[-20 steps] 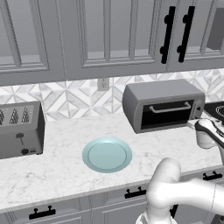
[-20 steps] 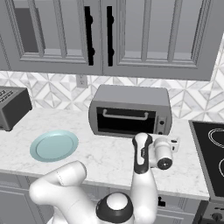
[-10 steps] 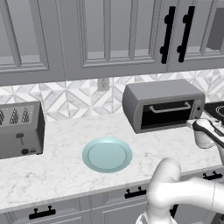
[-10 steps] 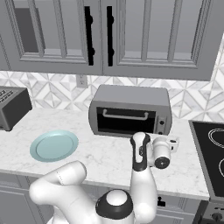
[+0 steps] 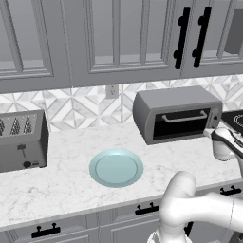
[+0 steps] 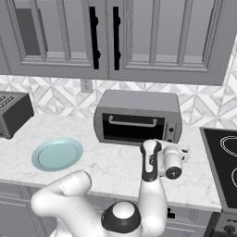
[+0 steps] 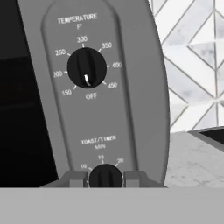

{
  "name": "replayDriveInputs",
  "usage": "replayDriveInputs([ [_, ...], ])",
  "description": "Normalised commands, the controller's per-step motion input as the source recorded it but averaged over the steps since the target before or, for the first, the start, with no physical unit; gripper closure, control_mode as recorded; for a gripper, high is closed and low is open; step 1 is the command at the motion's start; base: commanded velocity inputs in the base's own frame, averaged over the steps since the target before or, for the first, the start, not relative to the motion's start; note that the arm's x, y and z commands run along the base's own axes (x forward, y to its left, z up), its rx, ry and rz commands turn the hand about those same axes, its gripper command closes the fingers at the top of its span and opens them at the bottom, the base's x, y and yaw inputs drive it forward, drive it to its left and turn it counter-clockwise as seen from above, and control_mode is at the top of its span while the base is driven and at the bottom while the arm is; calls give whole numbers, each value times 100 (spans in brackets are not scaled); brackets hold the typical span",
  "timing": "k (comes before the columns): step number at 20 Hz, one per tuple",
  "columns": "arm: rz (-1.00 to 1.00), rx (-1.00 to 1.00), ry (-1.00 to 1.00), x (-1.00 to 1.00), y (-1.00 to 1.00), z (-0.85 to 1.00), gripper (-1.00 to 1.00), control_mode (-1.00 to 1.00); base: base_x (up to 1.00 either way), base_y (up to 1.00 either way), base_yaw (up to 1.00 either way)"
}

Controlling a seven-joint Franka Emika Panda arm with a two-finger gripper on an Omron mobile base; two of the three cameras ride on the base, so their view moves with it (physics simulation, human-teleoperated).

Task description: Pick up the kebab skewer and baguette bread, and place them inside the toaster oven. Close the toaster oven door and start by setting the timer.

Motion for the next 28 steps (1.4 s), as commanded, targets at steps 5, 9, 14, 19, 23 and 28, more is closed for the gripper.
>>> replayDriveInputs([
  [5, 0, 19, 0, 0, -3, -9, 100, -100, 0, 0, 0],
  [9, 0, 22, 0, 0, -14, -12, 100, -100, 0, 0, 0],
  [14, 0, 26, -3, 0, -24, -14, 100, -100, 0, 0, 0],
  [19, 0, 26, -2, -1, -16, -15, 100, -100, 0, 0, 0],
  [23, 0, 27, 0, -3, -16, -19, 100, -100, 0, 0, 0],
  [28, 0, 26, 0, -2, -14, -16, 100, -100, 0, 0, 0],
])
